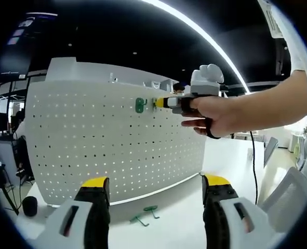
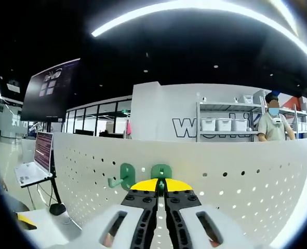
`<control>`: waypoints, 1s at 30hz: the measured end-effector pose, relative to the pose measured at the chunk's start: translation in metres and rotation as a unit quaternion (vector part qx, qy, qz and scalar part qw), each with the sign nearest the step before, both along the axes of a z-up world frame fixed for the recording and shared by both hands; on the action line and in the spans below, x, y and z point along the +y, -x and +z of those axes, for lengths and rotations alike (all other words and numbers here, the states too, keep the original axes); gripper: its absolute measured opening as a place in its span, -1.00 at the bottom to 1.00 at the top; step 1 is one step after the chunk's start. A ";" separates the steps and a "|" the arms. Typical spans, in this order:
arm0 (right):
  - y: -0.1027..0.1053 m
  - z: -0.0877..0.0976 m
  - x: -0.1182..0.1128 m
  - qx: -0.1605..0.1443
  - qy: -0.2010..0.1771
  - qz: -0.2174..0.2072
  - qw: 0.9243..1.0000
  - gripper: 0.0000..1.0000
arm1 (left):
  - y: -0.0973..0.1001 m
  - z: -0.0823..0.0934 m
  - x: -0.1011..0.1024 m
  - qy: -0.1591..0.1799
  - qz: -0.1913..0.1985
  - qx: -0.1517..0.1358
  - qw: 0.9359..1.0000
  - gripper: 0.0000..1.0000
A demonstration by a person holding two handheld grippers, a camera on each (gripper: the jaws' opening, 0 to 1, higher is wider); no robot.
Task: Insert the hook assembly into the mounting plate slot until the hook locks in place.
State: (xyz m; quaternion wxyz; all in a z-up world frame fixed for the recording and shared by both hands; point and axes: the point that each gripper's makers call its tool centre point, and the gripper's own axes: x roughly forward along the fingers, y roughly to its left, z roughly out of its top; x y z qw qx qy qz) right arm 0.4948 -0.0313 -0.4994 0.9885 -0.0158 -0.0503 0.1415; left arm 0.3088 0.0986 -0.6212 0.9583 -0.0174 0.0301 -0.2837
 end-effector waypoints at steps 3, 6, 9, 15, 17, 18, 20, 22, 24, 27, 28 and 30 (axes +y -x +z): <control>-0.001 -0.001 0.000 0.002 -0.001 -0.002 1.000 -0.97 | 0.000 -0.001 0.001 0.000 0.001 0.001 1.000 0.48; -0.002 -0.001 0.001 0.004 -0.005 -0.006 1.000 -0.97 | 0.001 -0.002 0.000 -0.002 -0.001 0.003 1.000 0.48; -0.002 -0.002 0.001 0.004 -0.003 -0.013 1.000 -0.97 | 0.001 -0.002 0.000 -0.001 -0.002 0.002 1.000 0.47; -0.003 -0.002 0.000 0.011 -0.029 -0.040 0.999 -0.96 | 0.003 -0.002 0.001 0.000 -0.001 0.004 1.000 0.45; -0.003 -0.003 0.000 0.015 -0.045 -0.051 0.998 -0.96 | 0.003 -0.002 0.002 0.000 -0.002 0.005 1.000 0.44; -0.005 -0.003 0.000 0.014 -0.043 -0.052 0.998 -0.96 | 0.004 -0.003 0.003 0.000 -0.002 0.006 1.000 0.43; -0.005 -0.003 0.000 0.017 -0.065 -0.056 0.996 -0.96 | 0.004 -0.007 0.006 -0.002 0.002 0.010 1.000 0.43; -0.005 -0.003 0.000 0.020 -0.064 -0.058 0.996 -0.96 | 0.006 -0.008 0.008 0.002 0.004 0.012 1.000 0.42; -0.005 -0.003 0.000 0.021 -0.066 -0.059 0.996 -0.96 | 0.007 -0.009 0.008 0.004 0.006 0.016 1.000 0.42; -0.005 -0.003 0.000 0.021 -0.061 -0.059 0.996 -0.96 | 0.008 -0.010 0.006 0.003 0.004 0.016 1.000 0.42; -0.005 -0.004 -0.001 0.022 -0.062 -0.060 0.996 -0.96 | 0.008 -0.010 0.006 0.004 0.004 0.015 1.000 0.42; -0.005 -0.004 0.000 0.023 -0.062 -0.062 0.996 -0.96 | 0.008 -0.009 0.006 0.005 0.004 0.015 1.000 0.41</control>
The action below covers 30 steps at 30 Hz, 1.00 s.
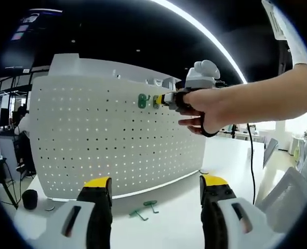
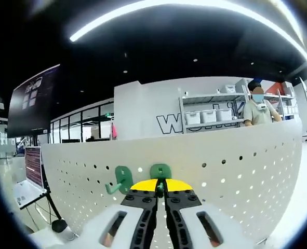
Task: Insert the hook assembly into the mounting plate slot until the hook locks in place.
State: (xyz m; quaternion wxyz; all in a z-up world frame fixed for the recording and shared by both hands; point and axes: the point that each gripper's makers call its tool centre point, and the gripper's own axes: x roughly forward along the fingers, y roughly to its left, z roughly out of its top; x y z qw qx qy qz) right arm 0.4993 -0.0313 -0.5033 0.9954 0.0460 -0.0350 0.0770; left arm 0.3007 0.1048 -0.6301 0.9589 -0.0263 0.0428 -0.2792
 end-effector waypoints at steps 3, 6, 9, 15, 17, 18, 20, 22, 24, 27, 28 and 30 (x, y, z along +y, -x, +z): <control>0.001 0.000 0.000 0.001 0.002 0.003 1.000 -0.95 | 0.000 0.002 0.002 0.000 0.001 -0.002 1.000 0.41; 0.001 0.000 0.000 0.002 0.002 0.006 1.000 -0.94 | 0.000 0.001 0.004 0.000 0.003 -0.002 1.000 0.41; 0.003 -0.002 0.004 0.013 0.006 0.019 1.000 -0.76 | 0.000 0.003 0.004 0.003 0.003 -0.002 1.000 0.41; 0.010 -0.006 0.008 0.014 0.031 0.039 0.999 -0.61 | 0.001 0.004 0.001 0.003 0.001 -0.005 1.000 0.42; 0.011 -0.005 0.008 0.014 0.035 0.042 0.998 -0.56 | 0.001 0.004 0.000 0.003 0.000 -0.005 1.000 0.43; 0.011 -0.005 0.009 0.015 0.039 0.044 0.998 -0.54 | 0.001 0.004 0.000 0.003 -0.001 -0.006 1.000 0.43; 0.012 -0.006 0.008 0.018 0.037 0.043 0.998 -0.42 | 0.002 0.004 -0.001 0.001 -0.002 -0.006 1.000 0.43; 0.013 -0.006 0.007 0.015 0.038 0.045 0.998 -0.48 | 0.002 0.006 -0.002 0.003 -0.002 -0.007 1.000 0.43; 0.013 -0.006 0.008 0.016 0.040 0.047 0.998 -0.47 | 0.001 0.005 -0.002 0.002 -0.002 -0.007 1.000 0.43; 0.013 -0.004 0.009 0.012 0.032 0.052 0.998 -0.47 | 0.001 0.007 -0.003 0.001 -0.002 -0.010 1.000 0.43; 0.014 -0.004 0.009 0.012 0.031 0.053 0.998 -0.47 | 0.001 0.007 -0.003 0.001 -0.002 -0.010 1.000 0.43; 0.015 -0.004 0.010 0.010 0.034 0.058 0.998 -0.47 | 0.001 0.007 -0.002 -0.001 0.000 -0.012 1.000 0.43</control>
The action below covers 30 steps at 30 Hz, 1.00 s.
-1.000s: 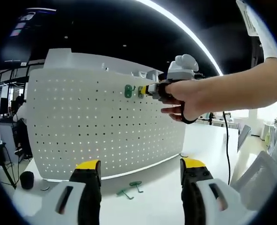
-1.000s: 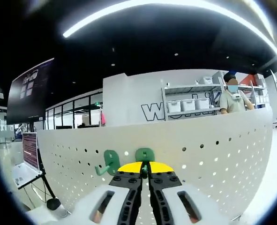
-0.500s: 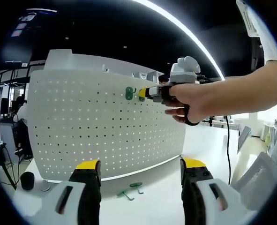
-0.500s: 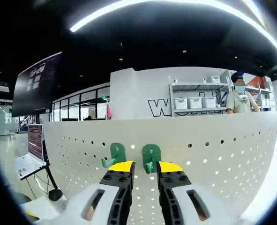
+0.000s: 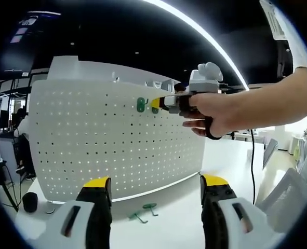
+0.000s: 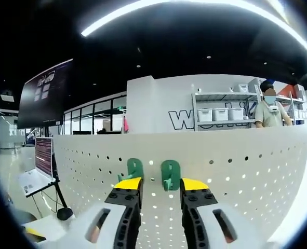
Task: Insert the hook assembly into the mounting plate slot until the hook locks in place.
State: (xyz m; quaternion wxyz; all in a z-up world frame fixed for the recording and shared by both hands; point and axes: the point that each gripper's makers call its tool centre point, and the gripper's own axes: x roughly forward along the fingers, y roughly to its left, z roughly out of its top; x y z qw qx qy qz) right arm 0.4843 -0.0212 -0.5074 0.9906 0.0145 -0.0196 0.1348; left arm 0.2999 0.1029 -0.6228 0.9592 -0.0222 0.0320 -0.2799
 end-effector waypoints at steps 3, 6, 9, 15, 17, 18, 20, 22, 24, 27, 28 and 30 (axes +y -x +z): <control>0.003 -0.002 -0.004 -0.002 0.004 0.005 1.000 -0.48 | -0.001 0.000 0.001 0.001 0.001 0.000 1.000 0.43; 0.006 -0.004 -0.006 -0.001 -0.003 0.026 1.000 -0.49 | -0.001 0.000 0.002 0.002 0.002 0.001 1.000 0.43; 0.013 -0.002 -0.004 -0.006 -0.030 0.060 0.998 -0.56 | -0.002 -0.001 0.001 0.000 0.002 0.001 1.000 0.43; 0.020 -0.004 -0.005 -0.003 -0.061 0.088 0.994 -0.53 | -0.002 -0.001 0.001 0.000 0.001 0.001 1.000 0.43; 0.020 -0.002 -0.005 -0.006 -0.061 0.087 0.994 -0.53 | -0.002 -0.001 0.001 0.000 0.001 0.001 1.000 0.43; 0.020 -0.002 -0.005 -0.005 -0.059 0.087 0.994 -0.53 | -0.002 -0.001 0.001 -0.001 0.001 0.001 1.000 0.43; 0.020 -0.001 -0.006 -0.006 -0.062 0.087 0.994 -0.53 | -0.002 0.000 0.002 0.000 0.001 0.001 1.000 0.43; 0.020 0.001 -0.007 -0.010 -0.058 0.087 0.994 -0.52 | -0.002 -0.001 0.002 0.000 0.002 0.002 1.000 0.43; 0.022 0.001 -0.006 -0.010 -0.052 0.092 0.994 -0.52 | -0.002 -0.001 0.002 -0.001 0.002 0.001 1.000 0.43; 0.027 0.000 -0.009 -0.013 -0.043 0.099 0.994 -0.50 | -0.002 0.000 0.001 -0.003 0.000 0.001 1.000 0.43; 0.028 0.000 -0.009 -0.013 -0.043 0.102 0.994 -0.49 | -0.002 0.000 0.001 -0.003 0.000 0.001 1.000 0.43; 0.032 -0.001 -0.010 -0.016 -0.045 0.109 0.993 -0.48 | -0.002 0.000 0.001 -0.003 0.001 0.001 1.000 0.43</control>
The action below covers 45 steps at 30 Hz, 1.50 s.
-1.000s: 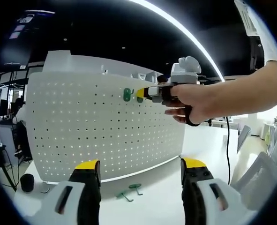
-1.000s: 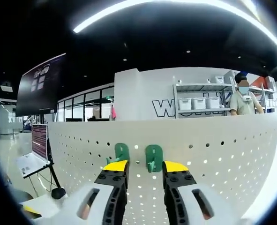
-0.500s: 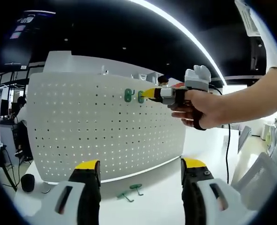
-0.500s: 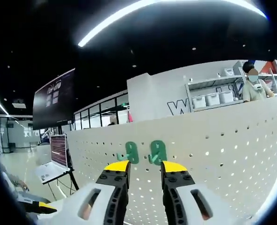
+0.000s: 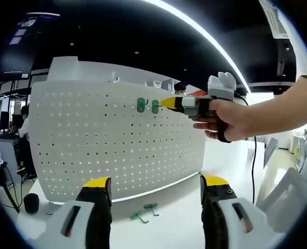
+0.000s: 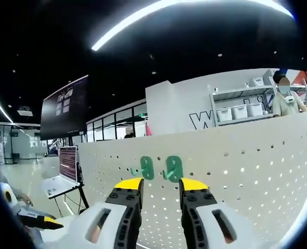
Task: Insert the hook assembly into the mounting plate slot until the hook locks in place.
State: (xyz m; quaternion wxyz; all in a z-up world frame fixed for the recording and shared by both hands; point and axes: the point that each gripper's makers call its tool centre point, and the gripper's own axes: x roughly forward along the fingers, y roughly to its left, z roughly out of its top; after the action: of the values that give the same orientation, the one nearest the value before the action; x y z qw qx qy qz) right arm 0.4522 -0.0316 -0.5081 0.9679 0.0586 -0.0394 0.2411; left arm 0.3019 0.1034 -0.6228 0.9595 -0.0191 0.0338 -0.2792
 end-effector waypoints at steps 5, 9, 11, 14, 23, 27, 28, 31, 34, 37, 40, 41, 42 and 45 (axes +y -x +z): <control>0.006 0.001 -0.001 -0.005 0.010 0.016 1.000 -0.47 | -0.001 0.000 -0.003 -0.004 -0.004 0.001 1.000 0.43; 0.015 -0.004 -0.001 -0.008 0.029 0.034 0.999 -0.47 | -0.003 0.003 -0.003 -0.004 -0.004 -0.002 1.000 0.43; 0.018 -0.005 -0.002 -0.007 0.033 0.040 0.999 -0.46 | -0.003 0.005 -0.004 -0.004 -0.005 -0.003 1.000 0.44; 0.025 -0.009 -0.002 -0.007 0.044 0.049 0.998 -0.46 | -0.003 0.006 -0.005 -0.004 -0.007 -0.005 1.000 0.44; 0.043 -0.021 -0.010 -0.006 0.055 0.064 0.996 -0.39 | -0.003 0.007 0.000 -0.007 -0.002 -0.006 1.000 0.44; 0.048 -0.027 -0.015 -0.003 0.060 0.067 0.996 -0.39 | -0.003 0.006 0.003 -0.007 0.001 -0.005 1.000 0.44; 0.049 -0.028 -0.016 -0.002 0.059 0.067 0.996 -0.39 | -0.003 0.006 0.003 -0.006 0.002 -0.005 1.000 0.44; 0.053 -0.031 -0.018 -0.001 0.065 0.069 0.996 -0.38 | -0.003 0.007 0.004 -0.008 0.002 -0.006 1.000 0.44; 0.058 -0.033 -0.021 -0.004 0.068 0.065 0.996 -0.38 | -0.003 0.008 0.004 -0.007 0.002 -0.005 1.000 0.44; 0.062 -0.040 -0.024 0.003 0.069 0.066 0.995 -0.38 | -0.005 0.009 0.005 -0.005 0.004 -0.006 1.000 0.44; 0.066 -0.045 -0.027 0.008 0.068 0.067 0.995 -0.36 | -0.005 0.011 0.005 -0.006 0.003 -0.007 1.000 0.45; 0.069 -0.047 -0.028 0.008 0.068 0.067 0.995 -0.35 | -0.005 0.011 0.006 -0.006 0.003 -0.008 1.000 0.45; 0.070 -0.048 -0.029 0.008 0.069 0.067 0.995 -0.35 | -0.005 0.011 0.006 -0.006 0.004 -0.008 1.000 0.45; 0.073 -0.050 -0.029 0.010 0.070 0.071 0.995 -0.35 | -0.005 0.010 0.006 -0.007 0.004 -0.007 1.000 0.45</control>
State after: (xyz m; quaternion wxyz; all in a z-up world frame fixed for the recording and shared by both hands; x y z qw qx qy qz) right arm 0.3792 -0.0610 -0.5582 0.9506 -0.0047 -0.0087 0.3104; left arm 0.3069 0.1096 -0.6125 0.9608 -0.0102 0.0288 -0.2754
